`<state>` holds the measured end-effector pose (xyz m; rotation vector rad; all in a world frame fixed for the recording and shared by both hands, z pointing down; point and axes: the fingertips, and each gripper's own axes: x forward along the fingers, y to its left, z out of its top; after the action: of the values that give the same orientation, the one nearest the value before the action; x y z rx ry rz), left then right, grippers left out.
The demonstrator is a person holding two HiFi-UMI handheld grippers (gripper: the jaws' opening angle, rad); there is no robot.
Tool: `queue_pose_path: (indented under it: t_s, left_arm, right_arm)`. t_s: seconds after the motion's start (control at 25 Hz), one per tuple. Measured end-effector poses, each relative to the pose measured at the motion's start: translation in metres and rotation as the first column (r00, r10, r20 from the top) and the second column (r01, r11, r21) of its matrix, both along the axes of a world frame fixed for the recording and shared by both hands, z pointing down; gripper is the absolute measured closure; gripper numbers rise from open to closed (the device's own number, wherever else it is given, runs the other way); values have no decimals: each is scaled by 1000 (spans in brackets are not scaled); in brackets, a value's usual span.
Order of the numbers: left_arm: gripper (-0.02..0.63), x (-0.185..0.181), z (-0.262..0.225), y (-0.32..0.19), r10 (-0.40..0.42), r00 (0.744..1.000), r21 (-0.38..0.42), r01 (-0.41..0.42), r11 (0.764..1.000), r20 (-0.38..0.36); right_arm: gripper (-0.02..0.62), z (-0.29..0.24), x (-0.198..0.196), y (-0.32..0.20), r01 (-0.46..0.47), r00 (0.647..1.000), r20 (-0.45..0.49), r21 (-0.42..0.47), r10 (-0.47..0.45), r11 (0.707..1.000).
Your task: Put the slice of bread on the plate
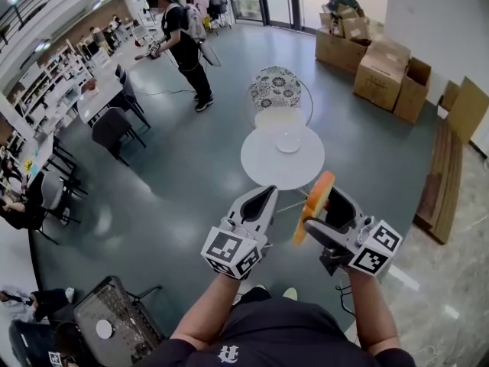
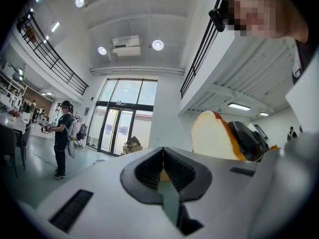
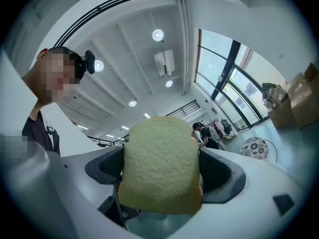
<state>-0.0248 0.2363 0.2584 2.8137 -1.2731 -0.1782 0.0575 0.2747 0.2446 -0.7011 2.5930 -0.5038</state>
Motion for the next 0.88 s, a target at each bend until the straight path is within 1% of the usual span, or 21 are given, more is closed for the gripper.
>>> queue_pose_path:
  t_s: [0.28, 0.6, 0.88]
  left_arm:
    - [597, 6, 8, -15, -13, 1000, -14, 13, 1000, 1]
    - [597, 7, 25, -34, -6, 1000, -11, 5, 1000, -11]
    - [597, 3, 20, -98, 18, 1000, -22, -18, 1000, -20]
  right_arm:
    - [123, 7, 4, -7, -3, 1000, 4, -5, 3, 1000]
    - [123, 27, 8, -25, -30, 1000, 2, -21, 30, 999]
    - [123, 19, 2, -90, -57, 998, 0, -51, 57, 997]
